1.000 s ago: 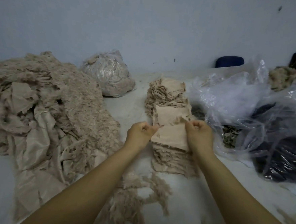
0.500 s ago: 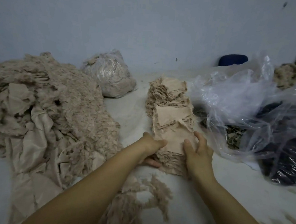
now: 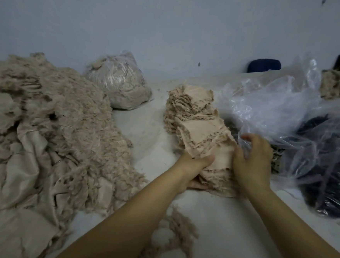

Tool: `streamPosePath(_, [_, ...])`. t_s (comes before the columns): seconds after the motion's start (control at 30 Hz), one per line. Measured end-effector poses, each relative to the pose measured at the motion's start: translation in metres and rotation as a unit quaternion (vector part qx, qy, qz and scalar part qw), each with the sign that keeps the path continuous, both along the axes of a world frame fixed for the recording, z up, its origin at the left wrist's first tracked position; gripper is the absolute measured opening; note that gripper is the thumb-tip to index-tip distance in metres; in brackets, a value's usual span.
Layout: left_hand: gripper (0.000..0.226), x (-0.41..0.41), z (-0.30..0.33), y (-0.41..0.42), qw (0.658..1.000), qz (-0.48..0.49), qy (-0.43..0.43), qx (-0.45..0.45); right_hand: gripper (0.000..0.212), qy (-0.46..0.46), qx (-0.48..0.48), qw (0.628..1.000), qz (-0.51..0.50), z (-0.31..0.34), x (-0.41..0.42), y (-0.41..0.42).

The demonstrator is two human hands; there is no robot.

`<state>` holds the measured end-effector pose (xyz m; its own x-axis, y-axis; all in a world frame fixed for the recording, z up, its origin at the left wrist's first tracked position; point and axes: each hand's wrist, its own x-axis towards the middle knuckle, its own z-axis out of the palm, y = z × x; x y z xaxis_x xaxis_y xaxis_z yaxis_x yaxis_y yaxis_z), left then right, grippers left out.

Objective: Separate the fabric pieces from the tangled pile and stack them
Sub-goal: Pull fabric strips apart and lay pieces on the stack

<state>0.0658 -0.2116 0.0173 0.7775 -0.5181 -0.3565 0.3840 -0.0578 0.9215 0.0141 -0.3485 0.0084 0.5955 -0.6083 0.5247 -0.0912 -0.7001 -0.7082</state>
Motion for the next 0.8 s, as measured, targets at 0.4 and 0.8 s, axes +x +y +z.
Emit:
streamPosePath(0.4, [0.018,0.011,0.008,0.155,0.820,0.067,-0.376,0.425,0.032,0.087,-0.177,0.959,0.203,0.009,-0.010,0.090])
streamPosePath(0.8, [0.010,0.007,-0.005,0.253,0.956,0.068,-0.230,0.168,0.028,0.228,-0.137,0.925,0.271,-0.042,-0.017,0.174])
